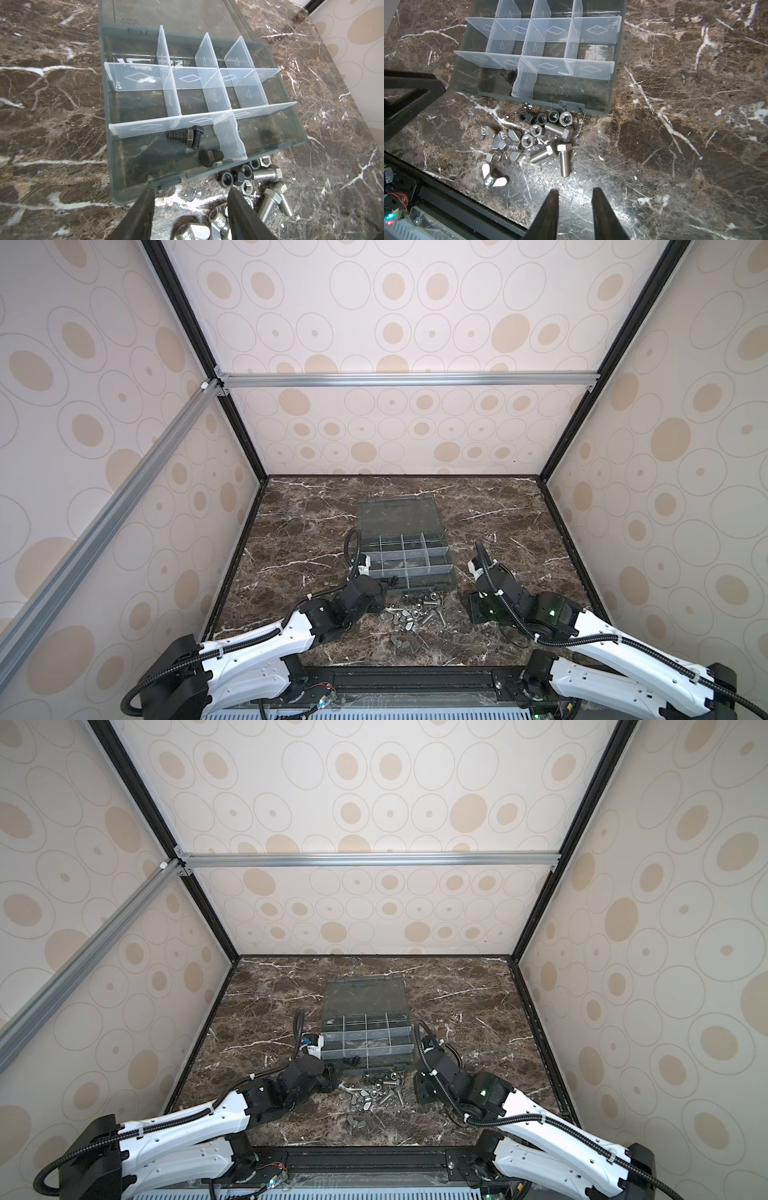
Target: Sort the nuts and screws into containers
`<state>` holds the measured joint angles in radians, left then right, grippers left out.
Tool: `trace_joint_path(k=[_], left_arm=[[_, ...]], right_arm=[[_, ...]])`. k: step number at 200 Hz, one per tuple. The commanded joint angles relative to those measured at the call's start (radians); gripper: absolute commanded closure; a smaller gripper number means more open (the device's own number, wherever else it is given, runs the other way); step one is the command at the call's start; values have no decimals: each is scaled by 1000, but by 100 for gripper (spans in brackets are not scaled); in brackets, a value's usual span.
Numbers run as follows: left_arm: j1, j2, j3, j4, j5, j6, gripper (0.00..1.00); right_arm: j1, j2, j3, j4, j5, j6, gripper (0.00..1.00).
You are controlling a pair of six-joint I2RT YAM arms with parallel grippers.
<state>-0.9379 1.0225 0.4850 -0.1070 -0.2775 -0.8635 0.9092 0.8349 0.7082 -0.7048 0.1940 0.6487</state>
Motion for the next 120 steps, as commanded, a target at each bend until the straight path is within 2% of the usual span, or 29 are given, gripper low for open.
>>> trace_joint_path(k=[1, 65, 120], left_arm=[[4, -37, -18, 10, -14, -41, 43], [4, -112, -70, 7, -17, -76, 43], [4, -111, -87, 16, -5, -88, 42]], right_arm=[[-1, 19, 4, 13, -32, 4, 69], [2, 65, -24, 51, -86, 35, 69], [14, 115, -53, 77, -93, 57, 69]])
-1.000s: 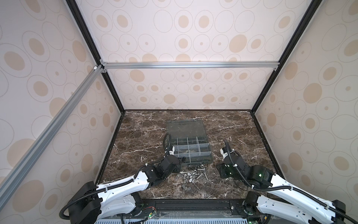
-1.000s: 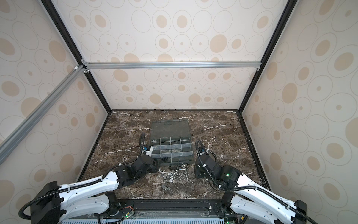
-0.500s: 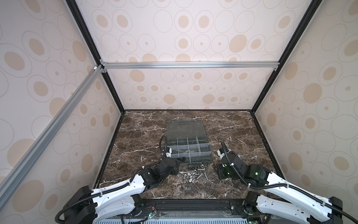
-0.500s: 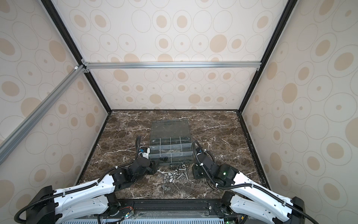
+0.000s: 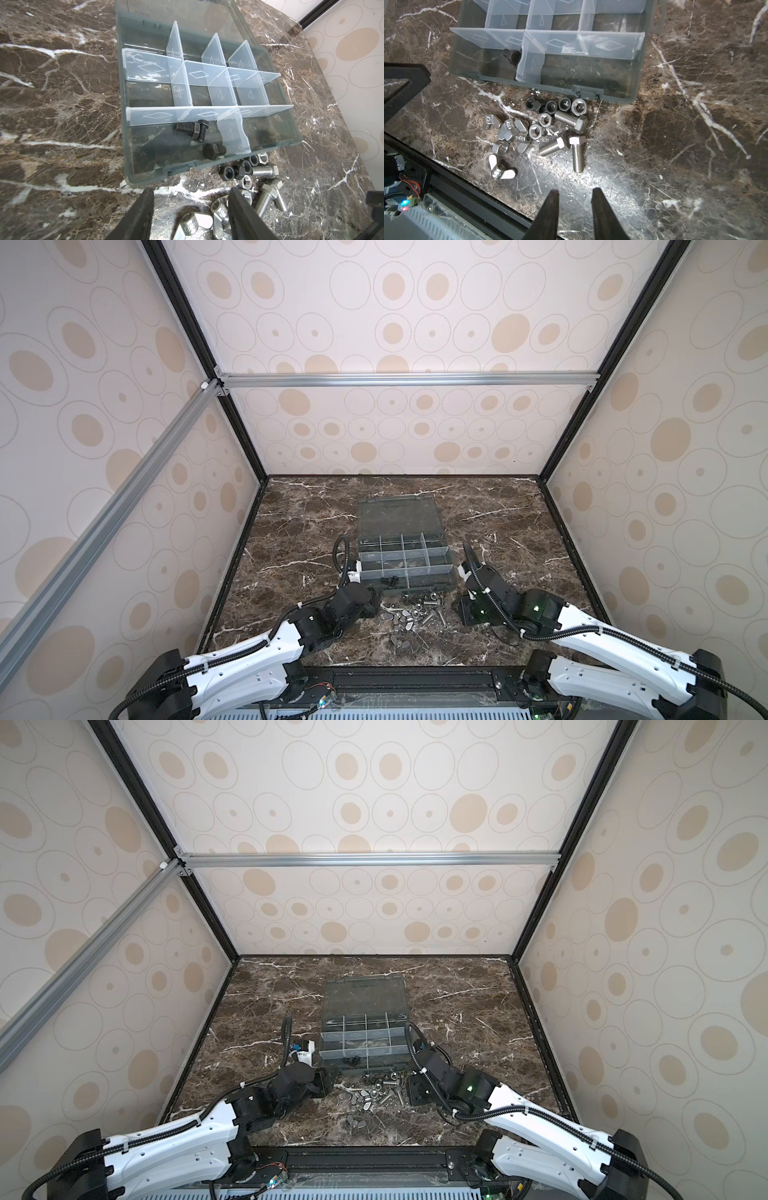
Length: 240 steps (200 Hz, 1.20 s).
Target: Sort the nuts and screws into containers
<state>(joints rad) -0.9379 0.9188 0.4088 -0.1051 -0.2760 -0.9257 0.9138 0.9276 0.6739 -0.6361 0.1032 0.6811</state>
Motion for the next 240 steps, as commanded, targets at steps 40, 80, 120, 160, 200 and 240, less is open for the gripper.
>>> trace_joint_path(k=[40, 80, 120, 160, 200, 240], left_arm=[[3, 3, -22, 37, -1, -25, 42], [4, 15, -22, 44, 6, -22, 42], [4, 21, -19, 47, 13, -29, 42], [4, 31, -7, 50, 20, -23, 42], [4, 53, 5, 59, 27, -10, 41], [4, 73, 7, 75, 35, -7, 41]], right_arm=[[22, 76, -32, 14, 4, 28, 69], [34, 136, -49, 53, 4, 31, 69], [41, 210, -54, 89, -14, 16, 69], [48, 280, -41, 124, -31, 9, 69], [57, 365, -28, 154, -18, 1, 69], [83, 440, -4, 136, 16, -4, 70]])
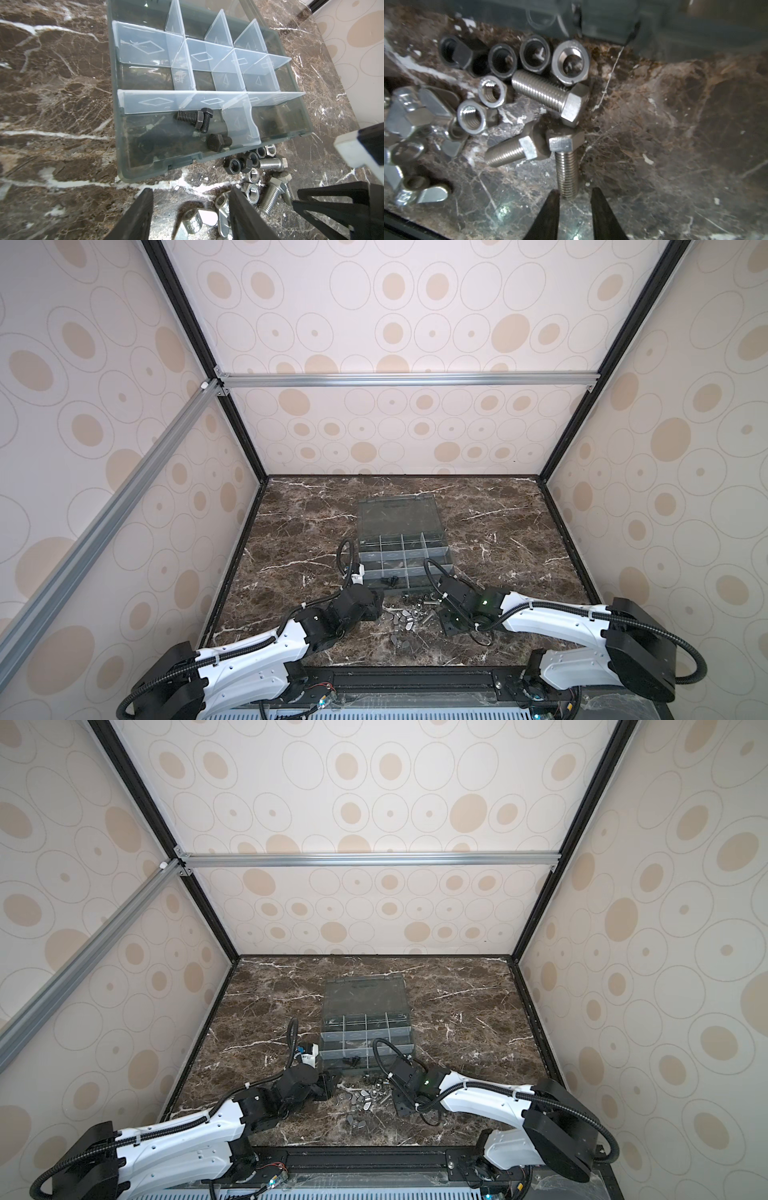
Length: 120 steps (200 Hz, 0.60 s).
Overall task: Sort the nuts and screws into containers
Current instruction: 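Lower the right gripper and grasp an upright silver bolt by its shank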
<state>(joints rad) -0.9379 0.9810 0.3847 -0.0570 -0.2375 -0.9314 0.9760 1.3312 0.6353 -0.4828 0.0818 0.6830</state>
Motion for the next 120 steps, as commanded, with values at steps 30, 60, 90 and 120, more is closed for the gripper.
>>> trace_joint_path(k=[30, 60, 90, 120], left_arm=[[4, 14, 26, 30, 3, -5, 41], [4, -3, 14, 28, 1, -13, 41], [4, -24, 5, 19, -6, -20, 41], [4, -37, -1, 10, -8, -25, 41]], right_arm=[[33, 76, 41, -27, 68, -4, 71], [35, 100, 36, -17, 74, -1, 76], [39, 111, 35, -4, 75, 0, 81], [41, 115, 33, 2, 71, 0, 84]])
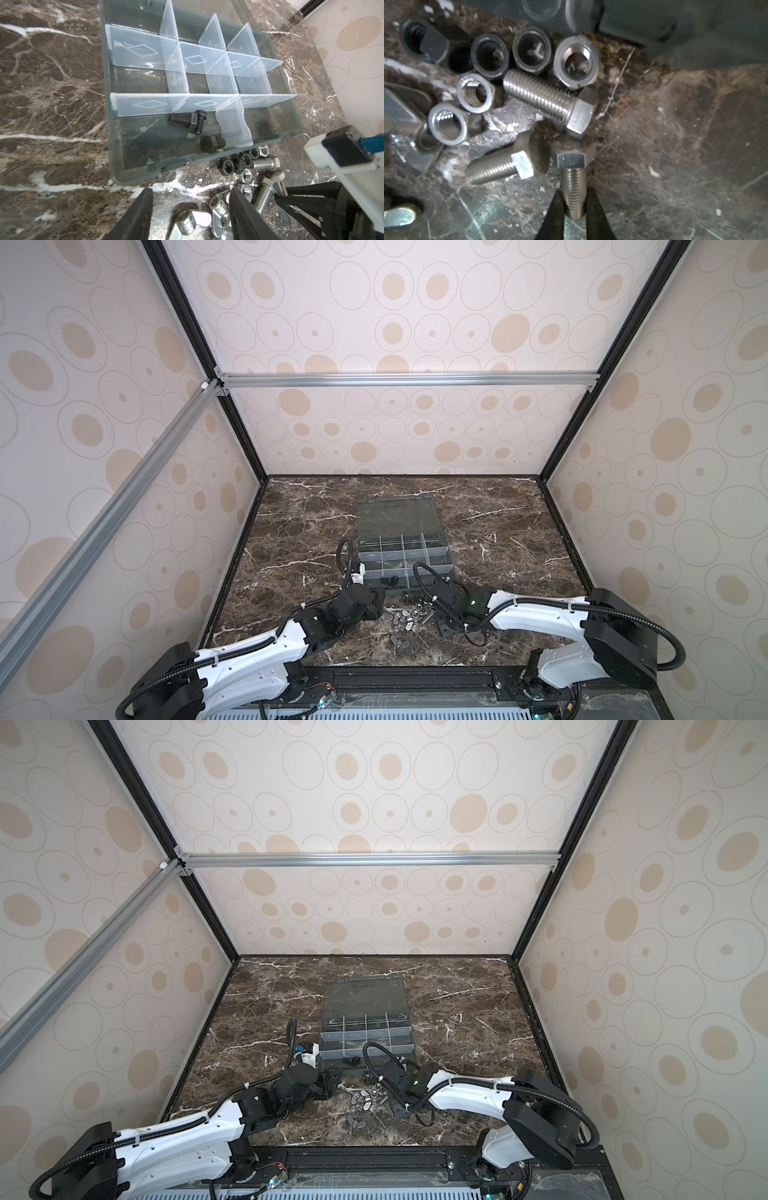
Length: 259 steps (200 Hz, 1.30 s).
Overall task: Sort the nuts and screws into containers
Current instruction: 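Lower the right gripper and grasp an upright silver bolt by its shank, then lift the silver bolt with the right gripper over the box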
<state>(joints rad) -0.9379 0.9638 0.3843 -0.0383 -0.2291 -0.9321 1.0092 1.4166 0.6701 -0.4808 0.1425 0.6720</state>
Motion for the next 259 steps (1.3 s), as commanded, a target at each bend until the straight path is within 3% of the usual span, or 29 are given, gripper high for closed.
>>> trace_joint_path(k=[1, 47, 103, 141, 181, 219, 259], left_arm=[[4, -20, -1, -9, -17, -24, 41], [4, -26, 4, -20, -18, -28, 41], [3, -33, -9, -15, -19, -37, 41], [4, -22, -5, 0, -13, -33, 41], [4, -21, -4, 4, -4, -36, 41], [4, -38, -5, -2, -7, -38, 41], [1, -64, -5, -33, -13, -38, 40]], right_arm=[[9, 30, -1, 1, 11, 11, 84], [27, -25, -23, -32, -2, 22, 85], [25, -290, -94, -172, 118, 50, 85], [-49, -390, -39, -204, 160, -54, 84], [-131, -272, 114, -132, 87, -150, 84], [-131, -78, 241, -21, -43, -136, 84], [-132, 66, 300, 43, -64, -129, 84]])
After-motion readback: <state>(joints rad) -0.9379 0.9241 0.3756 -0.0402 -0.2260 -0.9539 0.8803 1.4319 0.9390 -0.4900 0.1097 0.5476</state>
